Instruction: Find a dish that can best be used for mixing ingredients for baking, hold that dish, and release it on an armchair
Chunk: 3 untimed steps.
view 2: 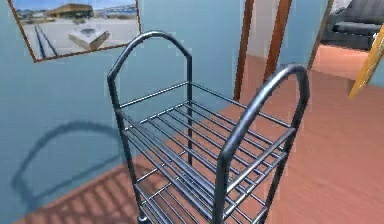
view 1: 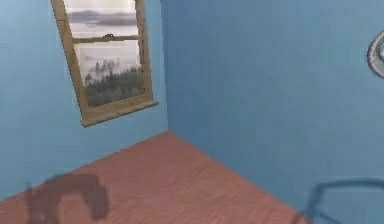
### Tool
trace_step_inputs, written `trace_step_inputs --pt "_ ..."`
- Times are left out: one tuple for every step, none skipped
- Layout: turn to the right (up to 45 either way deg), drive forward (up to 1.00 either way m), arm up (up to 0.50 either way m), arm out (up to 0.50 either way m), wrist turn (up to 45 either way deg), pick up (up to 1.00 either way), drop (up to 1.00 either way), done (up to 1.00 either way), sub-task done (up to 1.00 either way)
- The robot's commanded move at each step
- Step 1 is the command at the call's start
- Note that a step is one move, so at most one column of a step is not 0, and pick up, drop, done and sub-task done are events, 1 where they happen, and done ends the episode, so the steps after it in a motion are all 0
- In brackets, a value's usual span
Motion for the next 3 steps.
trace_step_inputs --pt "0.0 0.2 0.0 0.0 0.0 0.0 0.0 0.0 0.0" --pt "-45.0 0.0 0.0 0.0 0.0 0.0 0.0 0.0 0.0" --pt "-3.0 0.0 0.0 0.0 0.0 0.0 0.0 0.0 0.0"
